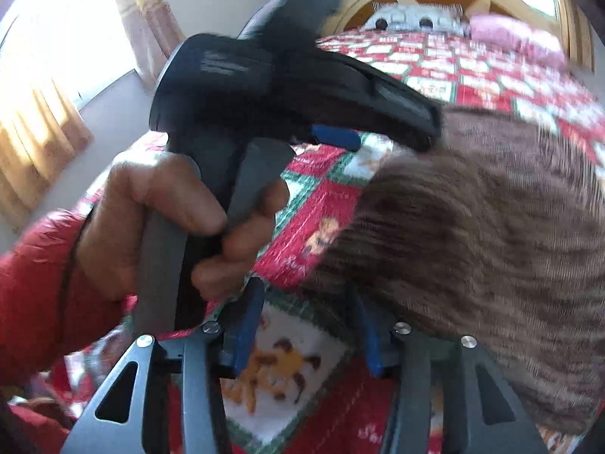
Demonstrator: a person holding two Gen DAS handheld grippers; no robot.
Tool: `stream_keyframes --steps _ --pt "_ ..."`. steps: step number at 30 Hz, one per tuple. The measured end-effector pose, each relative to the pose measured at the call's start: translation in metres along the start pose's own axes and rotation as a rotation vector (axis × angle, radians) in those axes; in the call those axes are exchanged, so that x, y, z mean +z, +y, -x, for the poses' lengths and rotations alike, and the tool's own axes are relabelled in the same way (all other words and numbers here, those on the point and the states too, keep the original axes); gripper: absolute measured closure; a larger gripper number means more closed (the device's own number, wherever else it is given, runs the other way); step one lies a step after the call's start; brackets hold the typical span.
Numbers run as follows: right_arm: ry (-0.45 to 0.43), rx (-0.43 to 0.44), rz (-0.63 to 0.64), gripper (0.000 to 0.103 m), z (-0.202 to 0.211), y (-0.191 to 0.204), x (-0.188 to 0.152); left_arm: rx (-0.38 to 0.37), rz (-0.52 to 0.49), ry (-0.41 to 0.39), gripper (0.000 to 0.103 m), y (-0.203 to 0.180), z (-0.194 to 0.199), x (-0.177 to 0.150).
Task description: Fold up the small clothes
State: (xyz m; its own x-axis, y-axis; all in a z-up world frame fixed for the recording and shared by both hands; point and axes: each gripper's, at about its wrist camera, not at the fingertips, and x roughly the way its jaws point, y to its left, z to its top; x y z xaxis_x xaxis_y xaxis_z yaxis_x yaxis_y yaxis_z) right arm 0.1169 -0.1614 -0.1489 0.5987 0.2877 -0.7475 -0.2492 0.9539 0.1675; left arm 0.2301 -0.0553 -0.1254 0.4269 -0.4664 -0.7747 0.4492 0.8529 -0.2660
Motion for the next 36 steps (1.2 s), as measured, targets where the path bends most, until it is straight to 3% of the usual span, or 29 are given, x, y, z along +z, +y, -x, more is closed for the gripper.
stream_keyframes --steps 3,7,12,16,19,21,23,27,30,36 --pt "0.011 -0.075 0.007 0.084 0.000 -0.002 -0.004 0.053 -0.054 -0.010 0.032 -0.007 0.001 -0.002" --pt "0.046 0.022 -0.065 0.091 0.003 -0.022 -0.011 0.090 -0.077 -0.004 0.032 -0.010 0.001 0.000" --pt "0.114 0.060 -0.064 0.103 0.004 -0.020 -0.026 0.157 -0.122 -0.010 0.032 -0.018 0.003 -0.001" --pt "0.054 0.069 -0.084 0.103 0.023 -0.024 -0.029 0.208 -0.157 -0.017 0.032 -0.026 0.003 0.000" --pt "-0.066 0.098 -0.132 0.103 0.063 -0.033 -0.030 0.257 -0.195 -0.031 0.032 -0.034 0.011 -0.002" --pt "-0.170 0.050 -0.166 0.103 0.094 -0.047 -0.026 0.302 -0.220 -0.059 0.032 -0.041 0.020 -0.004" --pt "-0.222 -0.063 -0.185 0.103 0.110 -0.066 -0.017 0.324 -0.228 -0.095 0.032 -0.049 0.030 -0.007" --pt "-0.169 -0.191 -0.179 0.103 0.104 -0.087 -0.018 0.327 -0.220 -0.120 0.032 -0.063 0.041 -0.013" --pt "-0.049 -0.250 -0.207 0.102 0.080 -0.107 -0.030 0.343 -0.259 -0.121 0.032 -0.073 0.040 -0.021" --pt "-0.111 -0.198 -0.276 0.103 0.089 -0.117 -0.057 0.369 -0.279 -0.101 0.032 -0.081 0.034 -0.027"
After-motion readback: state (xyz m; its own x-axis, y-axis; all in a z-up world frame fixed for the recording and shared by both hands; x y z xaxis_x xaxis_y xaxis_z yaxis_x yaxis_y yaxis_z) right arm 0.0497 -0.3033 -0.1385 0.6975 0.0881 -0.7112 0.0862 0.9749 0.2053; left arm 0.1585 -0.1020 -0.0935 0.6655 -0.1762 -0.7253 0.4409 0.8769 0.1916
